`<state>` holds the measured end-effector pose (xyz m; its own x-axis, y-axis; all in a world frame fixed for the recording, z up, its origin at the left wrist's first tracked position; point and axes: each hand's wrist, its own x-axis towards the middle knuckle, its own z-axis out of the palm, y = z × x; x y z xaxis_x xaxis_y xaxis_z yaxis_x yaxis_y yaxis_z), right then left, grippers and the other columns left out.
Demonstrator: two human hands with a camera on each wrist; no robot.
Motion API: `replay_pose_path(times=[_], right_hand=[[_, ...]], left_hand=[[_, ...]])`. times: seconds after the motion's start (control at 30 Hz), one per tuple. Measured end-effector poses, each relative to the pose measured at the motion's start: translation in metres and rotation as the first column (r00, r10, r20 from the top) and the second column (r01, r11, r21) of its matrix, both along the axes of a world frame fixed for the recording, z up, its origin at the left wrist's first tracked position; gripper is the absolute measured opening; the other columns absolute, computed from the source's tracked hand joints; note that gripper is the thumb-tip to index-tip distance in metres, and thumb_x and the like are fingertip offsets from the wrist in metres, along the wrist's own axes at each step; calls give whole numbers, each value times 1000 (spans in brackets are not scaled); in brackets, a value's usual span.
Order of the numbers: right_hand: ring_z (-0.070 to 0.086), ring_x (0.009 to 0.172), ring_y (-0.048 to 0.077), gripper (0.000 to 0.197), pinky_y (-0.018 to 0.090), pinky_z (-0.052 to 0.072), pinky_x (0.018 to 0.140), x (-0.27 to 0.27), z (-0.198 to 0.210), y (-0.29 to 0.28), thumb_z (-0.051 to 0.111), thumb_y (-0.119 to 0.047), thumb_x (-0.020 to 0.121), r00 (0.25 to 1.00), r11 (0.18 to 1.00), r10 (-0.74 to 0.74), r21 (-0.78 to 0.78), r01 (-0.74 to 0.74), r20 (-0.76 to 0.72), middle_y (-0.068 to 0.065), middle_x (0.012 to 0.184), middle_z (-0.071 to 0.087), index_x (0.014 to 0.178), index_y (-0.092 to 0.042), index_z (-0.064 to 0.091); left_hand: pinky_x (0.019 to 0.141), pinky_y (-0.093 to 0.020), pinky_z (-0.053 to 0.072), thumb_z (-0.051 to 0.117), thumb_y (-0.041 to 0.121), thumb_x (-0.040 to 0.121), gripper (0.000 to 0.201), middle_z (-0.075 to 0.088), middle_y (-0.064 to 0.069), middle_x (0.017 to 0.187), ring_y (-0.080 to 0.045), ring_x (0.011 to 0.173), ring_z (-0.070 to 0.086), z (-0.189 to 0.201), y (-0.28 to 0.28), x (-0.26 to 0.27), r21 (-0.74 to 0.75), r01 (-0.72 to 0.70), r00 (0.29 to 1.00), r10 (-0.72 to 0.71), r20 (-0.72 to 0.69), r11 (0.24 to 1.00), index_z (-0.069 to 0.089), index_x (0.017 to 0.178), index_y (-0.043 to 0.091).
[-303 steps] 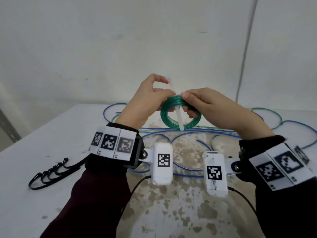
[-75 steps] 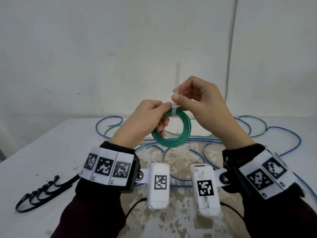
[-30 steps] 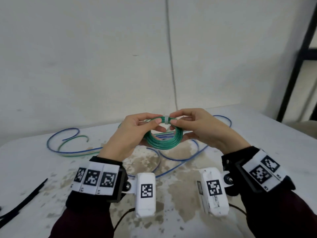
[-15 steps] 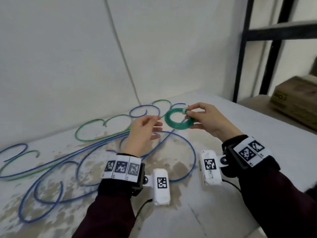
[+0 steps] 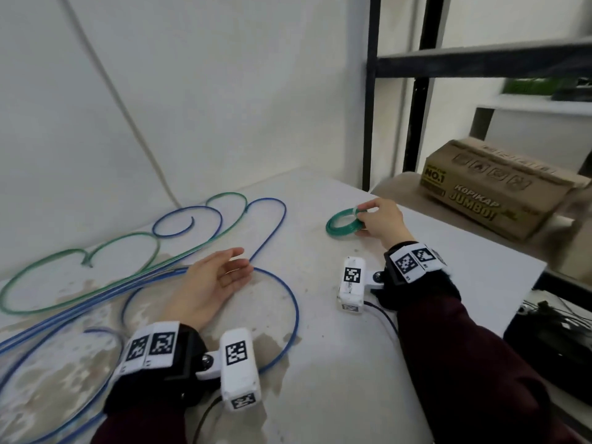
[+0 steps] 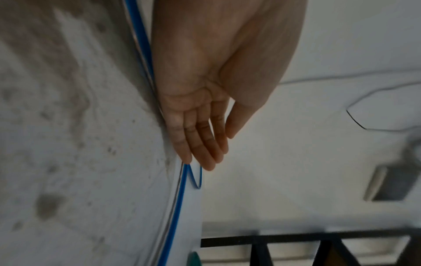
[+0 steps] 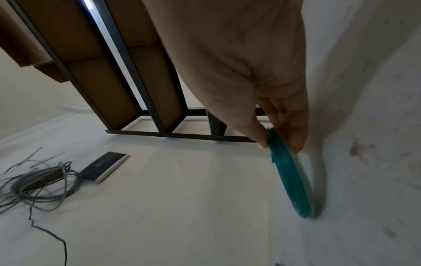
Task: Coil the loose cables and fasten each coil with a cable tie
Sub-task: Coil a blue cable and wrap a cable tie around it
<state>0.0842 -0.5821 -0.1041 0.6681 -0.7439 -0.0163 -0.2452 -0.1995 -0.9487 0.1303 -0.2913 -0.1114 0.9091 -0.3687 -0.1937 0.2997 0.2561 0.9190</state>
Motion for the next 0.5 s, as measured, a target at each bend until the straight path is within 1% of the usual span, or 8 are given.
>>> replay_pose_path(times=[0.07, 0.1, 0.2, 0.3, 0.33, 0.4, 0.47, 0.5], right_hand=[[57, 107, 26, 21, 27, 47, 88, 0, 0, -1, 65, -13, 88, 984, 981, 49, -179, -80, -172, 13, 123, 60, 108, -7, 65], [53, 115, 25, 27, 27, 41, 93, 0, 0, -2, 67, -15, 87, 971, 968, 68, -221, -120, -229, 10, 126, 59, 112, -7, 64], [51, 119, 27, 34, 29, 41, 94, 2, 0, 1, 70, -22, 85, 942, 949, 128, -239, -208, -311, 9, 127, 58, 115, -8, 63], [46, 124, 31, 37, 40, 36, 105, 2, 2, 3, 69, -31, 85, 914, 931, 120, -276, -239, -388, 12, 129, 56, 116, -11, 63], [45, 125, 31, 37, 41, 34, 107, 1, 5, 3, 68, -31, 86, 916, 926, 104, -297, -232, -388, 11, 130, 55, 116, -12, 62], [51, 118, 27, 31, 38, 38, 102, -2, 13, 10, 65, -28, 88, 956, 927, 91, -327, -184, -280, 11, 123, 58, 114, -11, 62], [60, 96, 22, 22, 32, 46, 85, -1, 21, 24, 63, -22, 89, 988, 947, 132, -282, -151, -83, 11, 105, 64, 107, -9, 64], [62, 84, 20, 18, 30, 49, 77, 1, 25, 34, 62, -19, 90, 981, 958, 191, -215, -192, -23, 11, 96, 65, 103, -6, 65]], left_hand=[[61, -28, 59, 42, 12, 98, 21, 68, -9, 69, -18, 62, 69, -4, 4, 3, -62, 19, 999, -22, -47, 998, 62, 96, 4], [60, -29, 59, 42, 12, 98, 22, 68, -9, 68, -18, 62, 69, -6, 6, 5, -87, 22, 998, -27, -62, 996, 62, 96, 4], [61, -32, 60, 43, 12, 98, 29, 68, -10, 69, -20, 62, 70, -7, 11, 8, -169, 7, 994, -26, -108, 986, 69, 87, 4], [63, -33, 60, 46, 12, 96, 37, 68, -10, 69, -20, 62, 70, -7, 14, 8, -213, -5, 990, -25, -142, 977, 75, 75, 4], [62, -33, 60, 47, 12, 96, 38, 68, -10, 69, -20, 62, 70, -7, 14, 7, -217, -9, 989, -24, -146, 976, 76, 73, 4], [62, -32, 60, 47, 13, 96, 33, 67, -10, 69, -20, 61, 69, -4, 15, 5, -213, -11, 989, -21, -146, 977, 74, 80, 3], [63, -30, 60, 46, 15, 97, 23, 67, -9, 68, -19, 61, 69, 1, 16, 3, -167, 1, 991, -23, -130, 986, 66, 92, 4], [62, -29, 60, 46, 15, 97, 20, 67, -8, 69, -18, 61, 68, 3, 17, 3, -126, 15, 993, -29, -110, 992, 63, 95, 5]])
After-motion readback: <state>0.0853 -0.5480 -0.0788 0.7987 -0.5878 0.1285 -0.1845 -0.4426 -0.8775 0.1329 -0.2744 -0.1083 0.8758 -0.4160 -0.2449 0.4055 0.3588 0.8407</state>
